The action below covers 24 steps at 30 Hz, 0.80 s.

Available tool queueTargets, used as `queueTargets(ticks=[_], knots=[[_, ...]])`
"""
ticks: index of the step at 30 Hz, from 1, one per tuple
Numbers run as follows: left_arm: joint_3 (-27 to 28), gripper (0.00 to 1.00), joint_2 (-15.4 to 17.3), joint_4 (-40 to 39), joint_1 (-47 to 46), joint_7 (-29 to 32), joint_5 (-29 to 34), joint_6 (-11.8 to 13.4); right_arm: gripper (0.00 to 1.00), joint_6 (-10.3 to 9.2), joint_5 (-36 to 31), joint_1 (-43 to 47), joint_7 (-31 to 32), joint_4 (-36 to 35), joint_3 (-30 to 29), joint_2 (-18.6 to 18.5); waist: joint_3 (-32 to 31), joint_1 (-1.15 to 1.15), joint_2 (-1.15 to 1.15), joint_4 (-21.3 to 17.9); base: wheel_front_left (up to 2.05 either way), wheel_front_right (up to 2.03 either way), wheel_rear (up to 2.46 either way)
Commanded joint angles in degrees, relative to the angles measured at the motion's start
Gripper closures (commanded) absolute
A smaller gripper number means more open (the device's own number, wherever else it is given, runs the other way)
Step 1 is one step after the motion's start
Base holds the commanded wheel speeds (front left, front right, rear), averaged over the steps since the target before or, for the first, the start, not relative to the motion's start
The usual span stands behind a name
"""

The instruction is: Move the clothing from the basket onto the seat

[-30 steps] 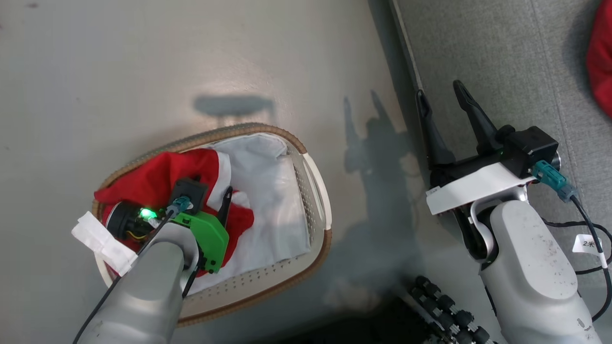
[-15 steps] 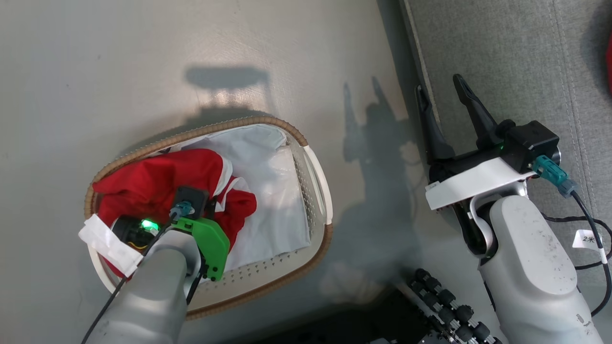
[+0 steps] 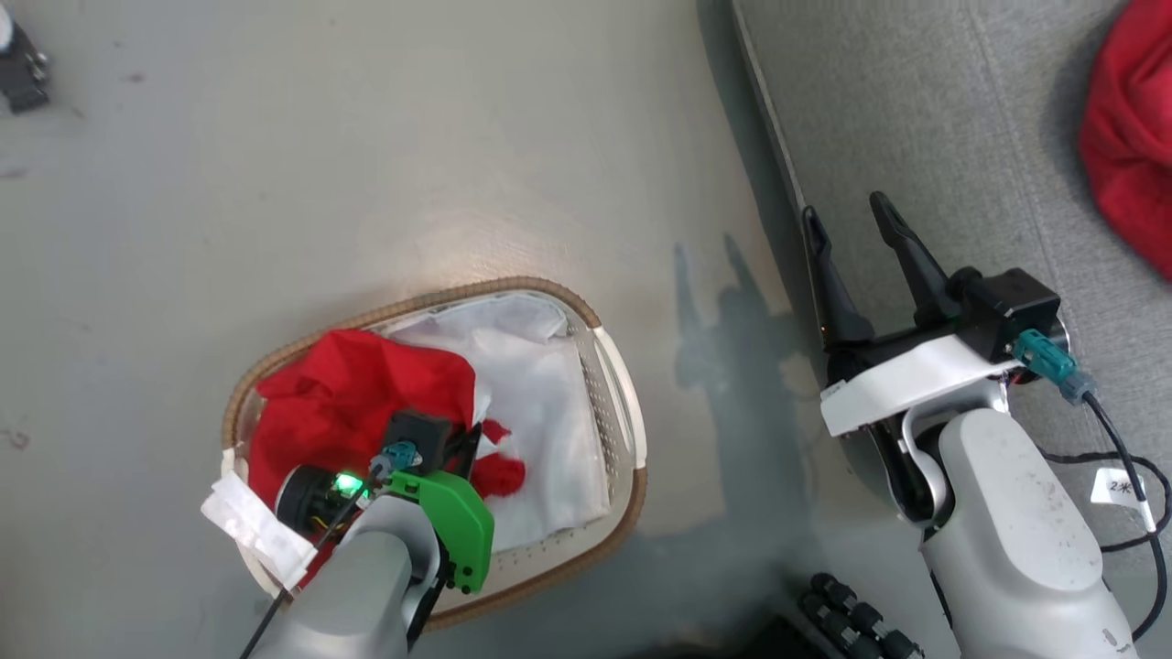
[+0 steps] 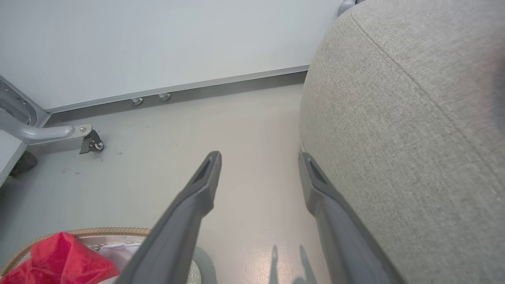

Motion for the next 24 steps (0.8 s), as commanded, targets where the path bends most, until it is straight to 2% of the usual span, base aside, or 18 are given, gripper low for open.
queueTargets(ticks=[1,6,19,24], knots=[[-0.1,1.00,0.4,-0.9,1.4,0.0,-0.3,-0.2,0.00,-0.08,0.0,1.6,-0.3,0.6,-0.3,-0.2,-4.8,-0.01,0.00,1.6,0.00,0.00,0.00],[0.8,1.00,0.7,-5.4,4.6,0.0,-0.9,-0.2,0.00,-0.07,-0.1,3.8,-0.3,1.6,-0.9,-0.2,-9.9,-0.01,0.00,3.2,0.00,0.00,0.00],[8.5,1.00,0.2,-19.2,13.8,0.0,4.0,-0.2,0.00,-0.08,-0.8,11.3,-0.3,4.6,-1.6,-1.0,-22.8,-0.01,0.00,8.2,0.00,0.00,0.00],[11.1,1.00,0.0,-27.3,16.2,0.0,6.7,-0.2,0.00,-0.08,0.3,14.0,-0.3,5.4,-2.3,-1.1,-26.8,-0.01,0.00,10.1,0.00,0.00,0.00]])
